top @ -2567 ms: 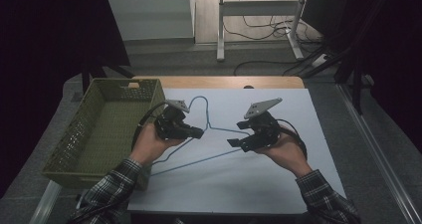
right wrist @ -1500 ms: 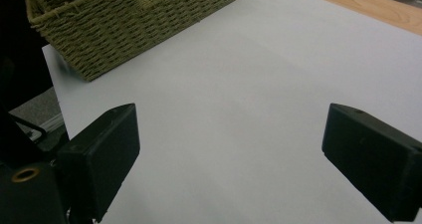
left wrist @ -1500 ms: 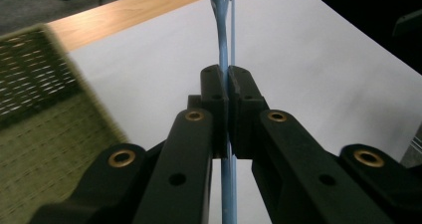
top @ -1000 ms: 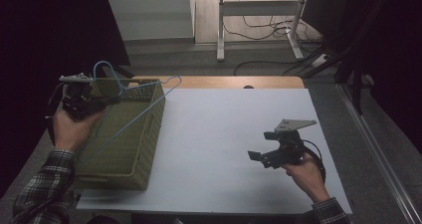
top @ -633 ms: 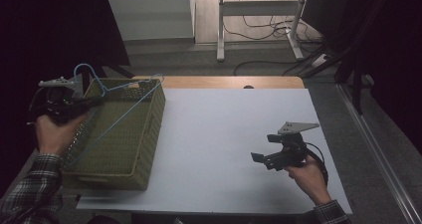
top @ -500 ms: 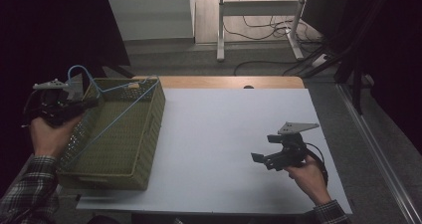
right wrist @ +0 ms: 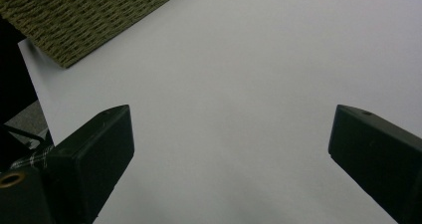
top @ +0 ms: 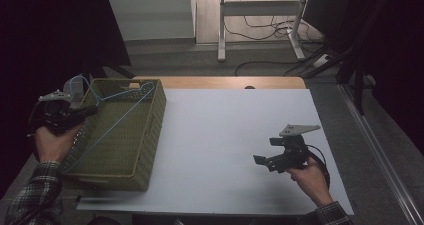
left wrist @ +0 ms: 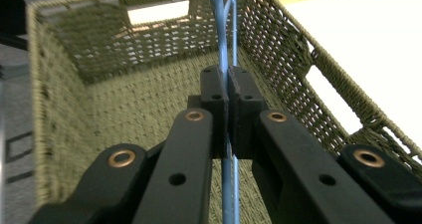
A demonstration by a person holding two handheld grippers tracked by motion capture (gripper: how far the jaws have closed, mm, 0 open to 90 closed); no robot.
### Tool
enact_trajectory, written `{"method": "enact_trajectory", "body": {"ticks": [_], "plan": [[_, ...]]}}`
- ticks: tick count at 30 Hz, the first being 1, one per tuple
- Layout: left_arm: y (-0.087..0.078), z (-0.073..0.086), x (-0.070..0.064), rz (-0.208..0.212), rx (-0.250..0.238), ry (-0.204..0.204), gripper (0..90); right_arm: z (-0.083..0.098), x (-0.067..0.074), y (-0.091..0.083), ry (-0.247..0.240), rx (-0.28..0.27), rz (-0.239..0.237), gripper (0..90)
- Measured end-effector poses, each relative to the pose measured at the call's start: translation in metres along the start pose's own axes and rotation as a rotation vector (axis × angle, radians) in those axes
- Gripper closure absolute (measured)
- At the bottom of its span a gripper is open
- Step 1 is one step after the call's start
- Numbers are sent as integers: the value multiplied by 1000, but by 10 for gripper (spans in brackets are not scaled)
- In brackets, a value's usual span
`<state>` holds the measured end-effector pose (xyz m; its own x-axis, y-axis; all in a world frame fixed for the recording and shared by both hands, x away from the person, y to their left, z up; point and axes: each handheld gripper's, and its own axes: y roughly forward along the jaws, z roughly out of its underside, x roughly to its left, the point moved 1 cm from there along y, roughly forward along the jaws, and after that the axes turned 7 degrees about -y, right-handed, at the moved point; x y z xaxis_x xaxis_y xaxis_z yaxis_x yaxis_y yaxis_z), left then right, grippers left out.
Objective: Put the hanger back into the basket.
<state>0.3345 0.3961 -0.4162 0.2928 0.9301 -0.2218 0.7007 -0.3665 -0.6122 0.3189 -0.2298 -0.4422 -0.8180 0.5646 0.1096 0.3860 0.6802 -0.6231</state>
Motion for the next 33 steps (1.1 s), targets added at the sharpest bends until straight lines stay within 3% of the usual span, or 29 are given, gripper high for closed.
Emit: {"method": "enact_trajectory", "body": {"ticks": [6,11,14,18,20,24,25,28,29,31,32,33], "plan": [[13,9,5,1,18,-9,875,2,0,1,4,4,-1,36],[27,18,10,-3,66,-30,874,3,0,2,3,6,-1,35],[35,22,15,-24,128,-47,873,4,0,1,6,1,2,35],[37,23,17,-48,148,-55,865,5,-1,1,4,3,4,35],[39,25,17,-88,172,-46,854,7,0,2,3,13,8,35],[33,24,15,-76,124,-62,685,8,0,3,-10,18,19,34],[29,22,11,-91,117,-50,629,8,1,2,-15,16,24,35],[24,20,3,-80,100,-25,495,7,2,0,-16,17,29,36],[20,19,-4,-55,80,-13,495,7,3,-1,-16,17,34,37],[16,17,-15,-9,65,8,379,6,5,-3,-20,17,36,39],[11,16,-28,17,45,39,349,7,6,-4,-27,18,40,37],[11,16,-28,17,45,39,316,7,6,-5,-27,16,45,36]]}}
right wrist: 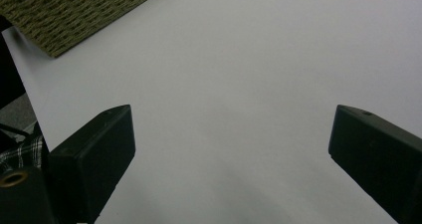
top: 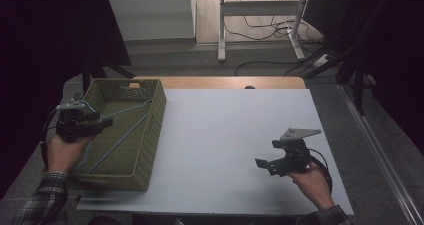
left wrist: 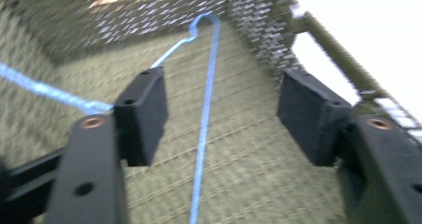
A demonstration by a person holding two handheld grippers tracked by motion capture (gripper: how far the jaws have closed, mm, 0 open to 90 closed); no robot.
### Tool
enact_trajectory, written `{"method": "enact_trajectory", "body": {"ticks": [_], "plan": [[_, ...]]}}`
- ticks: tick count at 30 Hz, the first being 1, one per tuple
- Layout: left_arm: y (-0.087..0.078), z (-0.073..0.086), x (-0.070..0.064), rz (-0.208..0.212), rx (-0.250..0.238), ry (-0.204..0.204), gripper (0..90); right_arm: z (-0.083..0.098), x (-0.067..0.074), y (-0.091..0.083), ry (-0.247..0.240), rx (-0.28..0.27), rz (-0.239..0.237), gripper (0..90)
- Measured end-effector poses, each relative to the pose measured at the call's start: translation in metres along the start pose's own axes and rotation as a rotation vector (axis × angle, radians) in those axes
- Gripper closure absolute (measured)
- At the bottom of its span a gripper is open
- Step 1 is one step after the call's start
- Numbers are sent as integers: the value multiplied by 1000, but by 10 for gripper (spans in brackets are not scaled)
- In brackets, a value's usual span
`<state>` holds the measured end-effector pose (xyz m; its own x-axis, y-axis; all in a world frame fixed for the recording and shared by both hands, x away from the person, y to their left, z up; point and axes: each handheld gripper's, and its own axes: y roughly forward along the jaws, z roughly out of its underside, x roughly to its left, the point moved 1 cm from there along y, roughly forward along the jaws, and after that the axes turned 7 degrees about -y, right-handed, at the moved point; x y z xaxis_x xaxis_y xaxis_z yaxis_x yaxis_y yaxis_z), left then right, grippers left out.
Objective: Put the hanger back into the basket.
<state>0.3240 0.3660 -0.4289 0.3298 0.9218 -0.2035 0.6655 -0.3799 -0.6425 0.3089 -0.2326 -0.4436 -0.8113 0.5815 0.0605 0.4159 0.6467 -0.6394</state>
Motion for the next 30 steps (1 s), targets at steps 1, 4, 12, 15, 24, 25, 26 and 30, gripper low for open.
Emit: {"method": "enact_trajectory", "body": {"ticks": [1,4,12,15,24,25,26,30], "plan": [[-2,0,-6,32,-2,7,316,0,0,0,0,0,0,36],[-8,0,-32,118,-23,28,211,1,2,-4,5,-5,6,24],[-20,9,-69,207,-47,64,94,4,3,-12,5,-10,9,0],[-22,16,-85,237,-52,86,56,6,4,-14,-1,-7,13,0],[-18,51,-117,276,-83,116,16,16,9,-23,-26,-3,82,0],[-18,51,-117,276,-83,116,13,16,9,-23,-26,-3,82,0],[-15,58,-121,266,-65,139,9,18,9,-24,-19,-7,92,0],[-11,68,-126,241,-50,163,7,23,8,-26,-13,-13,104,0]]}}
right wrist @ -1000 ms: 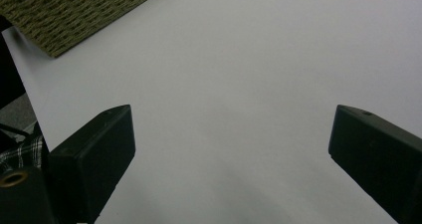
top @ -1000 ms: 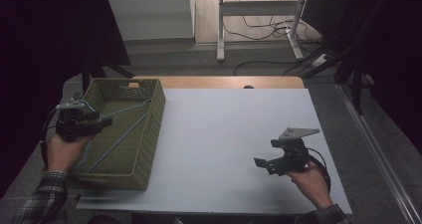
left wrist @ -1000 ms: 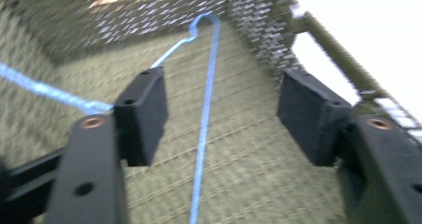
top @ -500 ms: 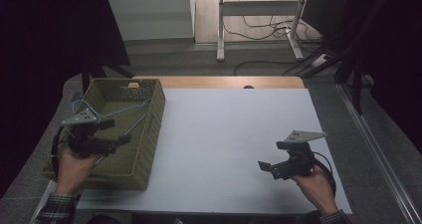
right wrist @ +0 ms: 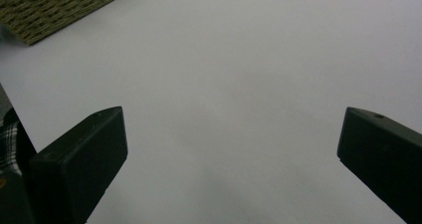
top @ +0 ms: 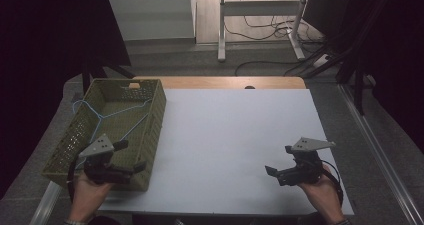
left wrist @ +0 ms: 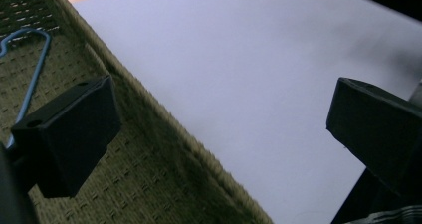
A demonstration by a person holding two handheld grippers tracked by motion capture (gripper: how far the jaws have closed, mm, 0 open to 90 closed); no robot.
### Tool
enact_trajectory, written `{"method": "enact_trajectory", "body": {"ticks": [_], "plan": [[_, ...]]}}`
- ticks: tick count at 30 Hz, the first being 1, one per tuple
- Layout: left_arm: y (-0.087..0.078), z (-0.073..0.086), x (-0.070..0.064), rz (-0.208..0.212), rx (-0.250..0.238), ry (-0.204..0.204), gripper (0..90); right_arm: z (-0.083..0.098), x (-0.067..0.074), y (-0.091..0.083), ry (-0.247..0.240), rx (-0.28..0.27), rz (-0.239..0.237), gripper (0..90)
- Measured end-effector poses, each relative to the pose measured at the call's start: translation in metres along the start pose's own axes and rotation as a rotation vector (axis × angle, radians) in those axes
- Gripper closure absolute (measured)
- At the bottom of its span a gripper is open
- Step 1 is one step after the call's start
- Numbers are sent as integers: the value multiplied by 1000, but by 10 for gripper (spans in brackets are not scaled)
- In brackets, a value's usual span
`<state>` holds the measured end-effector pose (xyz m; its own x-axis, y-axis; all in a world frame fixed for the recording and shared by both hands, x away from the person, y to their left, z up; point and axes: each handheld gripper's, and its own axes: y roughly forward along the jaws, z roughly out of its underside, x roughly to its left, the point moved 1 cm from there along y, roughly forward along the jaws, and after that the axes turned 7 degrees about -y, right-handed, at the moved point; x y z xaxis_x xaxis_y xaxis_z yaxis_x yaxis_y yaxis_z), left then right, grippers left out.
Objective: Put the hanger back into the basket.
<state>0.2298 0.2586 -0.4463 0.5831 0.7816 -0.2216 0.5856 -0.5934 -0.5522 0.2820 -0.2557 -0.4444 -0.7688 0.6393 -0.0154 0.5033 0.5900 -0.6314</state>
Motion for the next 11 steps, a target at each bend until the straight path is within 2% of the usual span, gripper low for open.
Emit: {"method": "enact_trajectory", "body": {"ticks": [3,7,11], "plan": [[8,10,-3,-18,40,23,4,8,-1,0,21,4,12,0],[9,11,-2,-25,38,24,2,14,-2,2,16,25,26,0],[9,10,-1,-13,34,20,5,16,-2,5,5,39,34,0]]}}
